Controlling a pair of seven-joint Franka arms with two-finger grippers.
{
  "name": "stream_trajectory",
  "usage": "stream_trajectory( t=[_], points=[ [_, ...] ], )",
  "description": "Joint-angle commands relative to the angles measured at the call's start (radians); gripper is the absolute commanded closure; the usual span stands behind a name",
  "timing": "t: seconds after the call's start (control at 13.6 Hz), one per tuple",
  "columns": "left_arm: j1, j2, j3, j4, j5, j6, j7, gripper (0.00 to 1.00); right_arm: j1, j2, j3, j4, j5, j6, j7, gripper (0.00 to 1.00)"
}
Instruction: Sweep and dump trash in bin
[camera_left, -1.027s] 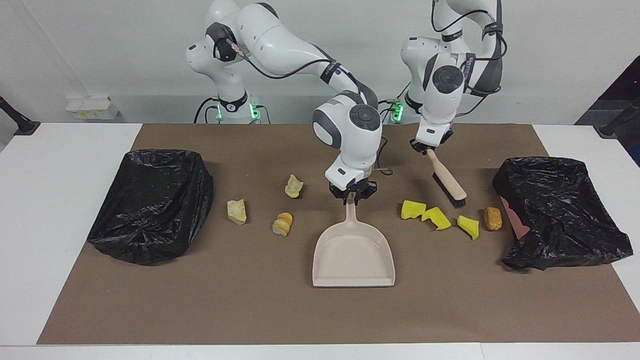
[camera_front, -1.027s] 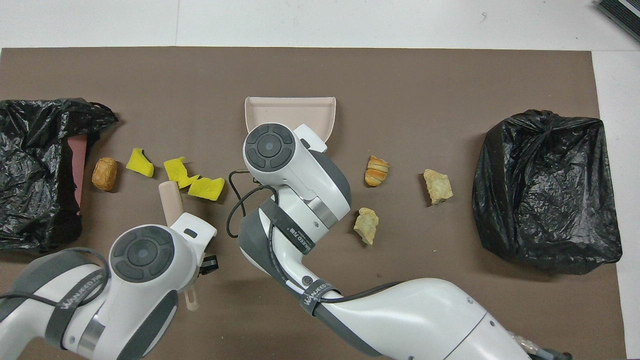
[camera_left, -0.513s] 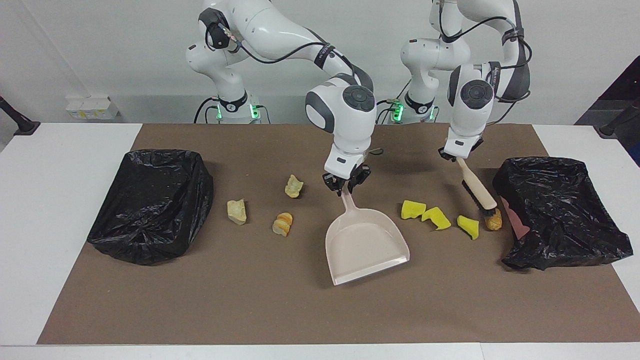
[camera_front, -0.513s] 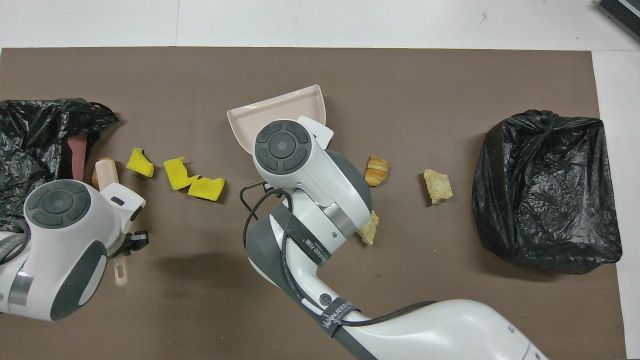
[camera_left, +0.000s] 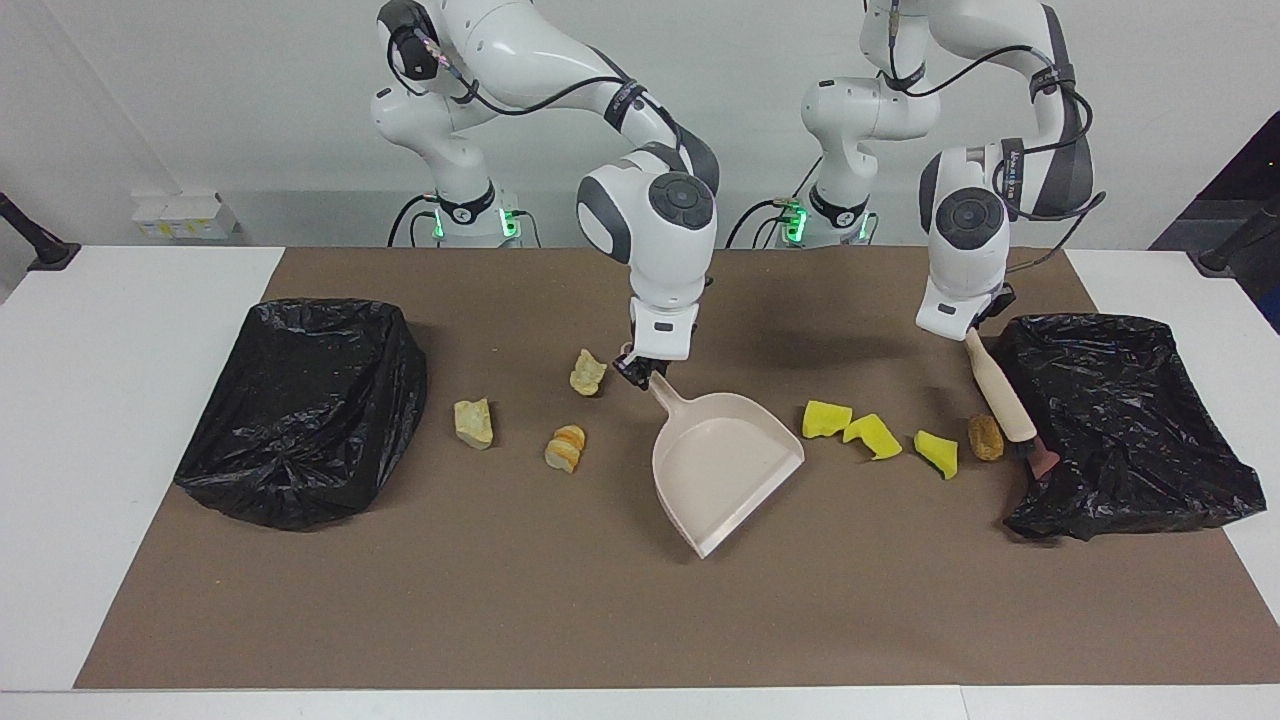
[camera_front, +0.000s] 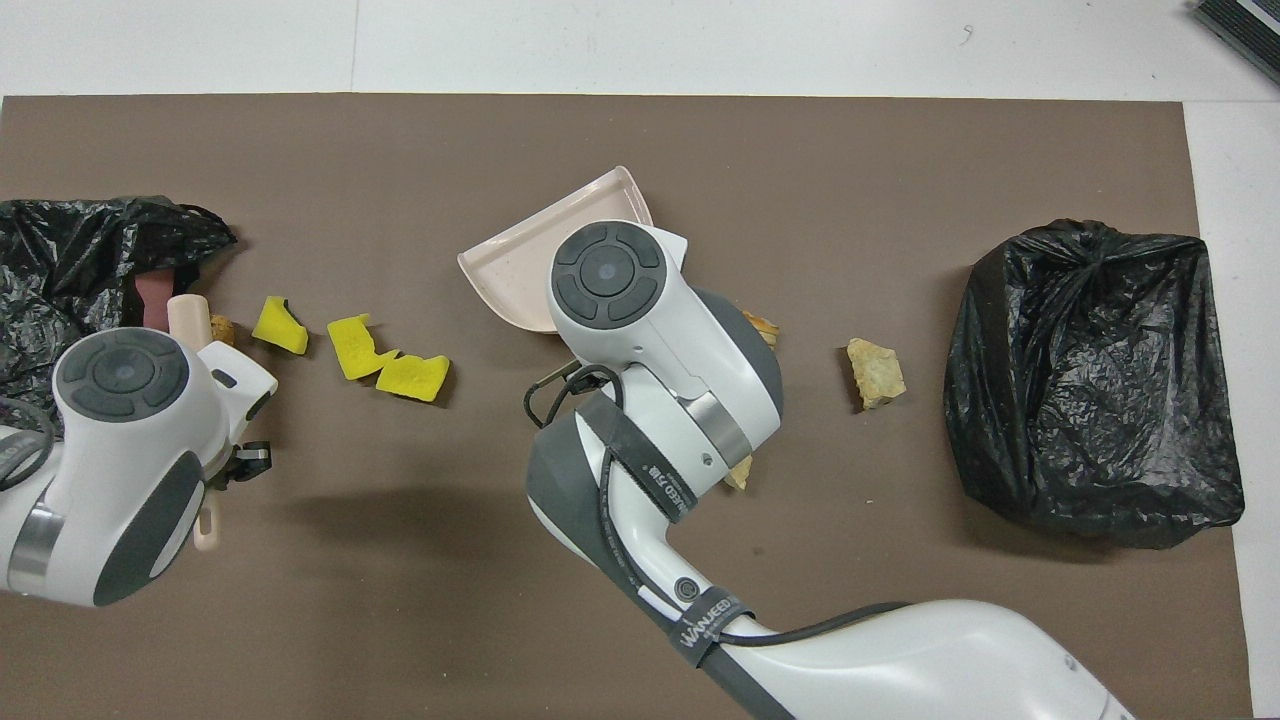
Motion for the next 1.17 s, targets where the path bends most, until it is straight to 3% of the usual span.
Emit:
stream_trajectory(
  t=[0.0, 0.44, 0.73, 1.1],
  points=[
    [0.032, 0.064, -0.01, 0.045, 0.084, -0.02, 0.03, 1.0, -0.047, -0.067, 0.01, -0.093, -0.008, -0.003, -0.196, 1.0],
    [0.033, 0.074, -0.01, 0.039, 0.111, -0.014, 0.049, 1.0, -0.064, -0.109, 0.008, -0.169, -0.054, -0.011, -0.511, 1.0],
    [0.032, 0.055, -0.013, -0.034, 0.08, 0.04, 0.052, 1.0, -0.064, -0.144, 0.008, -0.244, -0.092, 0.01, -0.619, 1.0],
    [-0.042, 0.067, -0.018, -0.022, -0.231, 0.077, 0.064, 1.0, -0.046, -0.135, 0.008, -0.247, -0.137, 0.05, -0.609, 1.0]
  ],
)
